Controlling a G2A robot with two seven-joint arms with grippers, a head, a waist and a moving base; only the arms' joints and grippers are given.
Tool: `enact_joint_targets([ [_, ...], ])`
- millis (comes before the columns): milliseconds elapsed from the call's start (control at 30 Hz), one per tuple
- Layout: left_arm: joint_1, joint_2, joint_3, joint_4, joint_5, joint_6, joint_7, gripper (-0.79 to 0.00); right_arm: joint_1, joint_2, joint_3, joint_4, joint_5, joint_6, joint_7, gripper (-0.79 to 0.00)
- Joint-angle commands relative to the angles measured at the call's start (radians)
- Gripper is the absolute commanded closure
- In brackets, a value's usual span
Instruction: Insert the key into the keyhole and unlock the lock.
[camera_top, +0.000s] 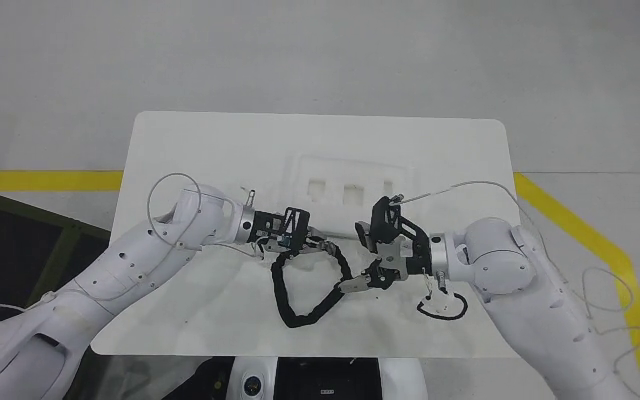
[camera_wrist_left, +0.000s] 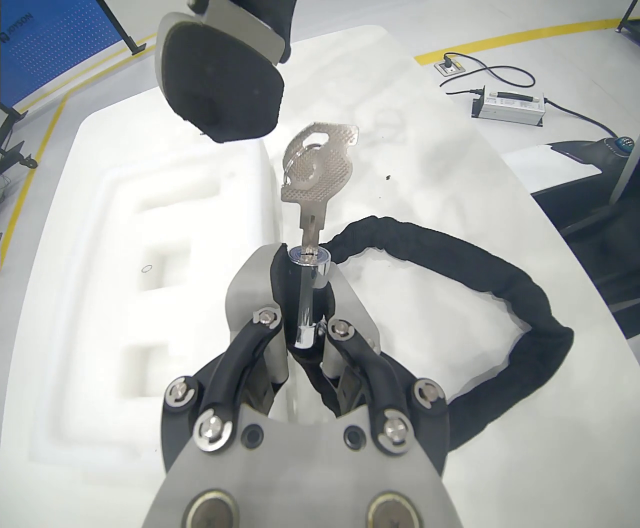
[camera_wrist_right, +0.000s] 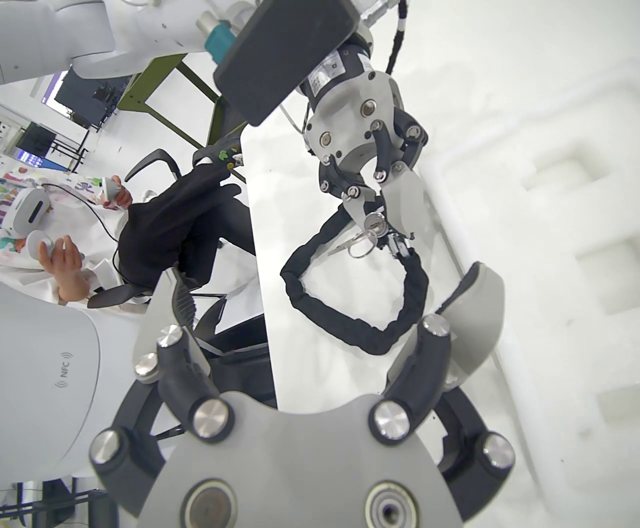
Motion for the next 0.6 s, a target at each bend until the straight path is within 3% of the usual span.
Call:
enact_joint_targets([
  [0,-0.003,-0.004,-0.005,0.006,-0.002,0.001,-0.010,0.000,0.000,0.000,0.000,-0.001,0.000,0.005,0.001,-0.785],
  [167,-0.005,-0.011,-0.019,0.008,-0.004,-0.007,-0.032,0.000,0.000,0.000,0.000,-0.001,0.000,0.005,0.001,-0.785],
  [267,-0.006,-0.015,-0.026,0.009,-0.010,-0.025,-0.036,0.000,0.006,0.000,-0.010,-0.015,-0.080,-0.034,-0.020,-0.785],
  [400,-0.011,-0.020,-0.032,0.011,-0.023,-0.076,-0.046,0.000,0.048,-0.003,-0.035,-0.045,-0.312,-0.206,-0.083,-0.785],
  [567,-0.016,-0.025,-0.022,0.017,-0.048,-0.082,-0.067,0.000,0.049,-0.013,-0.054,-0.051,-0.616,-0.320,-0.291,-0.785],
])
